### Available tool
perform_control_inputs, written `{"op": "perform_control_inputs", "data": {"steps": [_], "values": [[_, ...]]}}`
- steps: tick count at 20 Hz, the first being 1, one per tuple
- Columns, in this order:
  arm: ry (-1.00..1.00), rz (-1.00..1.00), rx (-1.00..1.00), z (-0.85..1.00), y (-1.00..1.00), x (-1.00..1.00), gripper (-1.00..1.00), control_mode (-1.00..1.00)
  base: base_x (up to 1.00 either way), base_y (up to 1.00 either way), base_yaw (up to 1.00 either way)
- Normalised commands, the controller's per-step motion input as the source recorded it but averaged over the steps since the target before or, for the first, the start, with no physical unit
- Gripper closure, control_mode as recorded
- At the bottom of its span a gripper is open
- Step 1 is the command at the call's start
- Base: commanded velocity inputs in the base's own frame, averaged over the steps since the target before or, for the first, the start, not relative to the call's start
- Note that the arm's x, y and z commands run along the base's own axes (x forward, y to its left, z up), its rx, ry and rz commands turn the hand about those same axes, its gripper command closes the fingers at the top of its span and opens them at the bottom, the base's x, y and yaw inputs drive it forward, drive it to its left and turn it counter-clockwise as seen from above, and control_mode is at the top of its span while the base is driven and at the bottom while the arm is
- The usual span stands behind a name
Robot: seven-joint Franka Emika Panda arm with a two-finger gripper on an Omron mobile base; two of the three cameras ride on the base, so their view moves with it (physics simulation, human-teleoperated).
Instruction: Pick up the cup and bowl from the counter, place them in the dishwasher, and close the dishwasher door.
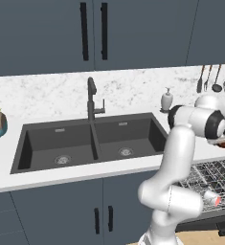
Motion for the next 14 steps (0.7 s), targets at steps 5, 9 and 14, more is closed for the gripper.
{"op": "perform_control_inputs", "data": {"steps": [5,9,14], "values": [[-0.08,0.06,0.07,0.00,-0.04,-1.00,1.00,-1.00,0.00,0.00,0.00],[-0.08,0.04,0.08,0.00,-0.08,-1.00,1.00,-1.00,0.00,0.00,0.00],[-0.09,0.00,0.09,0.00,-0.25,-0.82,1.00,-1.00,0.00,0.00,0.00]]}}
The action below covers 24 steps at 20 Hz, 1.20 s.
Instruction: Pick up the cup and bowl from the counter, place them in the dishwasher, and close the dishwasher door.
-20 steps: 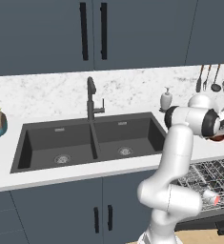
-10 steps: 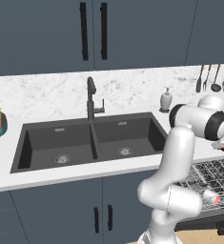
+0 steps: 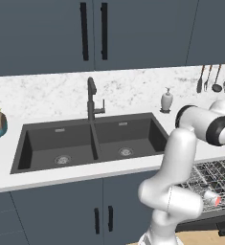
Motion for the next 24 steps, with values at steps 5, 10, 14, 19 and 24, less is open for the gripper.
{"op": "perform_control_inputs", "data": {"steps": [5,10,14,19,24], "values": [[-0.11,0.00,0.11,0.00,-0.30,-0.40,1.00,-1.00,0.00,0.00,0.00],[-0.01,0.00,0.03,-0.19,-0.21,-0.08,1.00,-1.00,0.00,0.00,0.00],[0.01,0.00,0.00,-0.49,0.00,0.00,1.00,-1.00,0.00,0.00,0.00],[0.00,0.04,0.03,-0.44,0.00,0.00,1.00,-1.00,0.00,0.00,0.00],[0.00,0.02,0.01,-0.50,-0.03,0.00,1.00,-1.00,0.00,0.00,0.00]]}}
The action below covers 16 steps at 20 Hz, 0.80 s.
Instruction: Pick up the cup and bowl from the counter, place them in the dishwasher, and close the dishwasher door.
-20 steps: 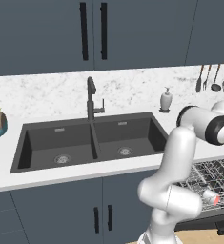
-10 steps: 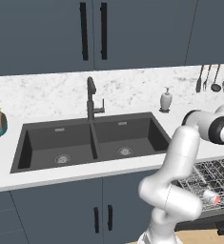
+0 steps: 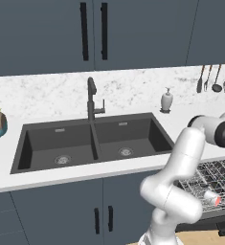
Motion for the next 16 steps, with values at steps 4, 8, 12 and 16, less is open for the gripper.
{"op": "perform_control_inputs", "data": {"steps": [4,8,12,16], "values": [[0.00,0.00,0.00,-0.36,-0.11,0.03,1.00,-1.00,0.00,0.00,0.00],[0.00,0.01,0.00,-0.24,-0.05,0.16,1.00,-1.00,0.00,0.00,0.00],[0.00,0.00,0.00,-0.03,0.00,0.25,1.00,-1.00,0.00,0.00,0.00],[0.00,0.00,0.00,0.00,0.00,0.26,1.00,-1.00,0.00,0.00,0.00]]}}
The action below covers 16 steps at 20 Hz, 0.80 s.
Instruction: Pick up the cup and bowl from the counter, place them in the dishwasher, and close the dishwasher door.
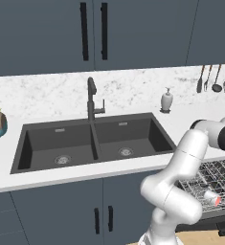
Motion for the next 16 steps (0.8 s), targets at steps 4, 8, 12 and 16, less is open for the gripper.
{"op": "perform_control_inputs", "data": {"steps": [4,8,12,16], "values": [[0.00,0.00,0.00,-0.07,0.00,0.31,1.00,-1.00,0.00,0.00,0.00],[0.00,0.00,0.00,-0.29,-0.07,0.12,1.00,-1.00,0.00,0.00,0.00],[0.00,0.00,0.00,-0.47,-0.12,0.01,1.00,-1.00,0.00,0.00,0.00],[0.00,0.00,0.00,-0.50,-0.11,0.00,1.00,-1.00,0.00,0.00,0.00]]}}
